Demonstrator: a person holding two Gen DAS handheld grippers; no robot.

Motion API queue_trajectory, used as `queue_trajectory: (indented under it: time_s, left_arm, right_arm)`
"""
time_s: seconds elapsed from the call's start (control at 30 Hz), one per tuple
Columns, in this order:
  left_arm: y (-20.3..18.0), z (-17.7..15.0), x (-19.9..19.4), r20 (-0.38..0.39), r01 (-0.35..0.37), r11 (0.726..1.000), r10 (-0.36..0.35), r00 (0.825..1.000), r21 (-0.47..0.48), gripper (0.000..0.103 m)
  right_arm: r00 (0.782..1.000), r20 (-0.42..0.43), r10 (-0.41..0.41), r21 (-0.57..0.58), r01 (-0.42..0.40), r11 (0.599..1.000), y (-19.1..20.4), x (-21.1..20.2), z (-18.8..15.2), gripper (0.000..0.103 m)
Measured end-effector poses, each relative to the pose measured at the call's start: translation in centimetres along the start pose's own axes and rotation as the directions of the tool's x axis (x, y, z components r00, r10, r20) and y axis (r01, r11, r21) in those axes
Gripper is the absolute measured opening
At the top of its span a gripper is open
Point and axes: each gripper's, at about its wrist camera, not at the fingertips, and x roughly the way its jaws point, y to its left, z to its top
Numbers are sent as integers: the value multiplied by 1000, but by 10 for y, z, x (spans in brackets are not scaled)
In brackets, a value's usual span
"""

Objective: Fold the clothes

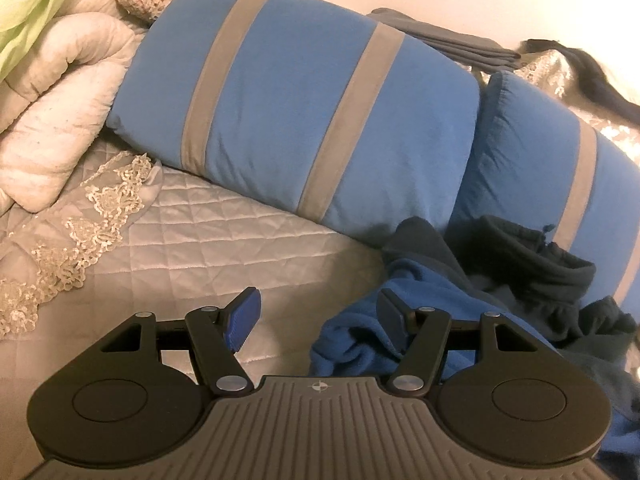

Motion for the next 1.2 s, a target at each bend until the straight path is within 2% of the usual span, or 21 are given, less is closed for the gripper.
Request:
queue_trajectory:
  time_s: [0.03, 0.07, 0.13, 0.27, 0.5, 0.63, 0.73, 0.8, 0.87, 1.0, 1.07, 1.2]
  left_arm:
    - [0, 0, 0, -3, 1, 1000, -1, 1000, 1, 63]
    - [0, 0, 1, -5, 1, 1000, -1, 1000, 2, 63]
    - [0, -1, 2, -9, -1, 1000, 1, 1000, 4, 63]
    - [3, -1, 5, -23, -8, 1000, 8, 1000, -8, 63]
    - [14, -1, 22, -87, -10, 1000, 7, 996, -27, 63]
    - [21, -3, 31, -134, -14, 999, 10, 991, -34, 62]
    - [24, -3, 31, -113, -19, 999, 13, 994, -49, 63]
    - [25, -2, 29, -87, -21, 997, 15, 996, -68, 63]
    - [26, 0, 26, -65, -14, 997, 8, 998, -82, 63]
    - [23, 5, 17, -15, -36, 997, 35, 999, -70, 63]
    - [23, 7, 12, 7, -55, 997, 56, 998, -59, 64]
    - [28, 9, 8, 24, -81, 995, 83, 996, -61, 66]
  right_arm:
    - [1000, 9, -15, -8, 15, 1000, 1, -1, 0, 54]
    - [999, 20, -34, -18, 35, 999, 2, -2, 0, 69]
    - [997, 60, -56, -36, 58, 998, 5, -8, 0, 82]
    - [988, 129, -84, -65, 93, 994, 9, -18, 0, 89]
    - [980, 185, -79, -92, 97, 991, 17, -30, -3, 91]
    - [960, 262, -97, -168, 145, 975, 38, -44, -10, 95]
    - [954, 289, -74, -290, 161, 943, 67, -47, -28, 100]
    - [958, 282, -51, -395, 165, 904, 90, -43, -45, 101]
    - [962, 271, -31, -505, 169, 846, 113, -35, -66, 103]
    - [963, 268, 11, -678, 180, 713, 154, -16, -110, 103]
    - [958, 285, 35, -751, 201, 629, 174, -4, -134, 103]
    - [970, 236, 67, -897, 191, 399, 212, 35, -185, 102]
